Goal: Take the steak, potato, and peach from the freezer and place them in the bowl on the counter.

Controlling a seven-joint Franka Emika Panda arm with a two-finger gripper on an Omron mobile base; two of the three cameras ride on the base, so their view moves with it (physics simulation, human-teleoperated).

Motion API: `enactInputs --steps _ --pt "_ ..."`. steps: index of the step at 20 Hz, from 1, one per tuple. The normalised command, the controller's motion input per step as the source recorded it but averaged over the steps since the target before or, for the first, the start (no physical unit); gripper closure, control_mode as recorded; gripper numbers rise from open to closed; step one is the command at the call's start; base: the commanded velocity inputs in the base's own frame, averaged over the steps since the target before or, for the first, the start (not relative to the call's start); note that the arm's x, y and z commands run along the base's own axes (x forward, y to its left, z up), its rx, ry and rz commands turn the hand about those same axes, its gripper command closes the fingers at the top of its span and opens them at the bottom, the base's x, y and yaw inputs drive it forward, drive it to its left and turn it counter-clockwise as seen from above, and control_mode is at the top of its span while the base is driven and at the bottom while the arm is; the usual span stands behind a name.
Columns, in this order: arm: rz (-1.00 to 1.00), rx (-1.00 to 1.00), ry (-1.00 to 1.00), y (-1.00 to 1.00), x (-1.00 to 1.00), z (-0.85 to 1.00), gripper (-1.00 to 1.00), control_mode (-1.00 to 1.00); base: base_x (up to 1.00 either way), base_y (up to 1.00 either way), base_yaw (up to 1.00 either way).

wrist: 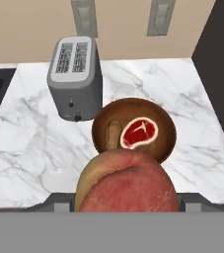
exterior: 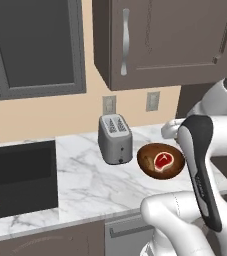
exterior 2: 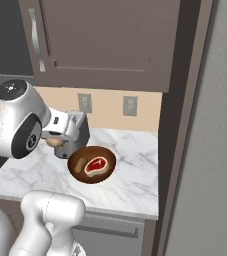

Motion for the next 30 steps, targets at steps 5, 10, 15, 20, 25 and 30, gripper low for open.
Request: enactInputs --steps 5,10,15,20,25,30 --pt "0.01 0.00 0.02 -0.07 0.44 -0.69 1.00 -1.00 0.00 0.00 0.00" --pt "0.01 0.00 0.02 -0.11 0.44 -0.53 1.00 -1.00 0.00 0.00 0.00" --pt "0.00 0.02 0.03 -0.17 0.59 -0.18 1.00 -1.00 0.00 0.00 0.00" --pt "0.00 0.00 0.05 -0.19 0.54 -0.09 1.00 -1.00 0.00 0.00 0.00" --pt "0.00 0.00 0.04 -0.14 0.35 -0.27 1.00 -1.00 0.00 0.00 0.00" --pt "0.00 0.00 0.08 0.00 0.04 -0.33 1.00 -1.00 0.00 0.00 0.00"
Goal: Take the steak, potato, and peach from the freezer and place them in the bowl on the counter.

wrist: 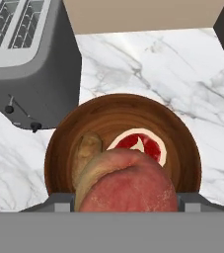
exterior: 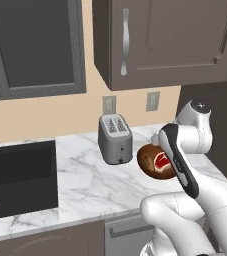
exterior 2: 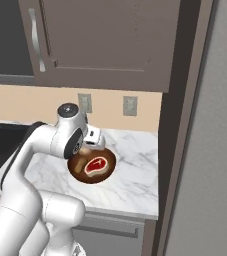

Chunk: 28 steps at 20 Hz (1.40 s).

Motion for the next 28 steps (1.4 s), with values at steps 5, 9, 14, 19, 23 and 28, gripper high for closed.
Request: enactInputs --steps 5,9,14,19,23,28 --pt "0.00 0.00 0.08 0.00 0.09 -0.33 1.00 -1.00 0.00 0.00 0.00" --pt "0.00 0.00 0.04 -0.02 0.01 -0.29 1.00 -1.00 0.00 0.00 0.00" --pt "0.00 0.00 0.00 -0.07 0.00 -0.27 1.00 -1.00 0.00 0.00 0.00" --pt "0.00 0.00 0.01 -0.02 0.00 -0.09 1.00 -1.00 0.00 0.00 0.00" --pt "0.00 0.00 0.01 0.00 0.00 -0.17 1.00 -1.00 0.00 0.00 0.00" --pt "0.00 0.00 0.05 -0.03 0.00 -0.26 1.00 -1.00 0.00 0.00 0.00"
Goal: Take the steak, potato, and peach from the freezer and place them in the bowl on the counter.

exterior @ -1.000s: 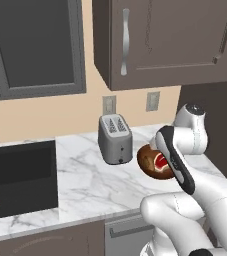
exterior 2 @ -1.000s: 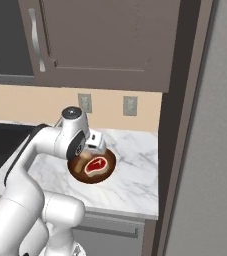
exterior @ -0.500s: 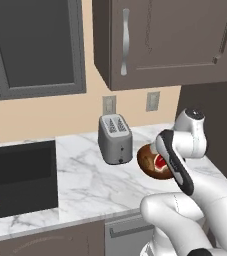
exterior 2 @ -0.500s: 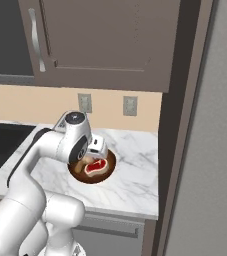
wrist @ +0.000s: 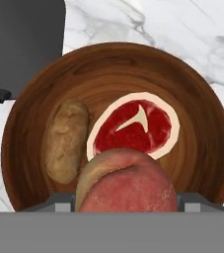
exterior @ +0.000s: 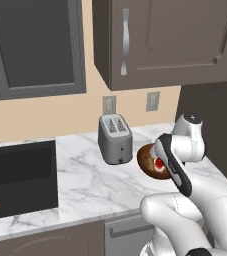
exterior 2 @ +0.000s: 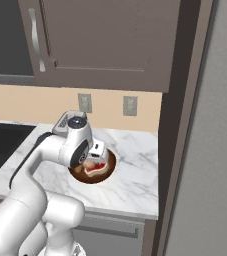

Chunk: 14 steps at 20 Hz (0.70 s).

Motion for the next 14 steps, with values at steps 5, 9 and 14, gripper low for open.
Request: enactInputs --steps 5,9,14 --pt "0.00 0.00 0.02 -0.14 0.00 -0.31 1.00 -1.00 0.00 0.00 0.00" --pt "0.00 0.00 0.00 -0.16 0.00 -0.28 1.00 -1.00 0.00 0.00 0.00" --pt "0.00 0.00 0.00 -0.14 0.01 -0.20 1.00 -1.00 0.00 0.00 0.00"
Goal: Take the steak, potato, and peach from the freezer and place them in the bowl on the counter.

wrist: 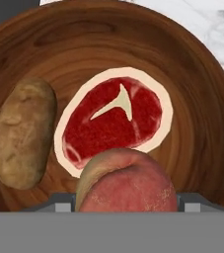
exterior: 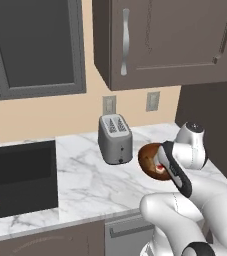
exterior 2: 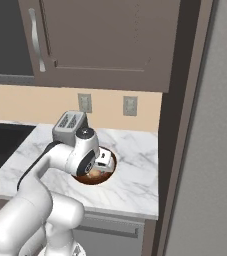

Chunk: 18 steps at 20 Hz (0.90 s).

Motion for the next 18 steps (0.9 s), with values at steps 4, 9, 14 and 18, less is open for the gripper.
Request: enactInputs --steps 4,9,14,18 --pt "0.00 0.00 0.00 0.00 0.14 -0.12 1.00 -1.00 0.00 0.00 0.00" --pt "0.00 0.00 0.00 0.00 0.19 0.00 1.00 -1.00 0.00 0.00 0.00" --pt "0.00 0.00 0.00 0.00 0.07 0.00 1.00 -1.00 0.00 0.00 0.00" --pt "0.00 0.00 0.00 0.00 0.00 0.00 -1.00 -1.00 0.00 0.00 0.00"
